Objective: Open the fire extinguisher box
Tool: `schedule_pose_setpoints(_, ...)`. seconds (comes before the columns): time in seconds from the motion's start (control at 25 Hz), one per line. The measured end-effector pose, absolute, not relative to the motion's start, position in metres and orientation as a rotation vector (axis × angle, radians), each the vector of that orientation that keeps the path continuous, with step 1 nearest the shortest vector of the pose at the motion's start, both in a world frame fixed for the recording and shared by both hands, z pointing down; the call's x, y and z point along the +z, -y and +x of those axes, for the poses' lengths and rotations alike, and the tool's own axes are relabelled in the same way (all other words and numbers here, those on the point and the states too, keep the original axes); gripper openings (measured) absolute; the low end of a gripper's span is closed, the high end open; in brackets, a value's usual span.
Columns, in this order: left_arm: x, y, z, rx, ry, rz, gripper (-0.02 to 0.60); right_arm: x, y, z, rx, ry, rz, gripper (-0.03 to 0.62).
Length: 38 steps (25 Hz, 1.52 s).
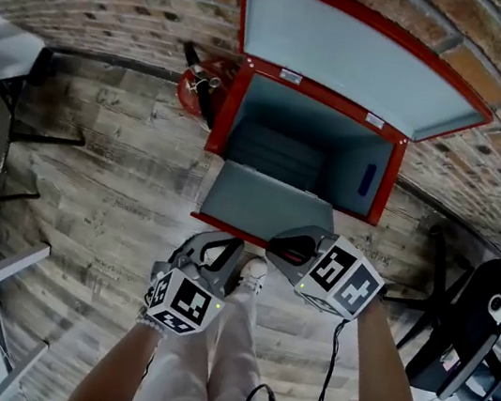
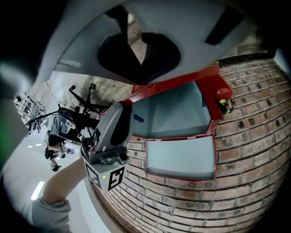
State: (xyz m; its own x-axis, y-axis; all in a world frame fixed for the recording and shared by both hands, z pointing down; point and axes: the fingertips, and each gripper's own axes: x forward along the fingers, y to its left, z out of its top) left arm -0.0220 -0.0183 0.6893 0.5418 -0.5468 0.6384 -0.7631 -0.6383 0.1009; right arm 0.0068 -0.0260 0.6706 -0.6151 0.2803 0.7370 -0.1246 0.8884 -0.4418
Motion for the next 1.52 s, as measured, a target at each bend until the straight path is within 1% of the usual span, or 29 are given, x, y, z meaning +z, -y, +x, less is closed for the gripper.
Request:
schedule_pose_setpoints(0.32, 0.688, -0.017, -0.045, 0.825, 1.088, 2.373, 0.000, 0.702, -0.014, 0.006, 0.619, 2.098, -0.146, 0.054)
schedule_pose_setpoints(0.72, 0.702, -0.015, -0.054, 0.808, 1.110, 2.386, 0.000, 0.773, -0.063, 0.005, 0.617, 2.015, -0.135, 0.049)
schedule_pose_setpoints(1.08, 0.731, 0.000, -0.049, 0.786, 1.103, 2.415, -0.002, 0.857, -0.081, 0.003, 0.521, 1.967, -0.006, 0.049)
schedule_pose_setpoints(1.32, 0.752, 0.012, -0.043, 0.783, 1.066, 2.444, 0.000, 0.917, -0.078, 0.003, 0.320, 1.886, -0.081, 0.038)
schedule_pose_setpoints(1.52, 0.770, 0.027, -0.038, 0.815, 1.009, 2.506, 0.000, 0.959, -0.066, 0.002, 0.279, 1.848, -0.092, 0.032)
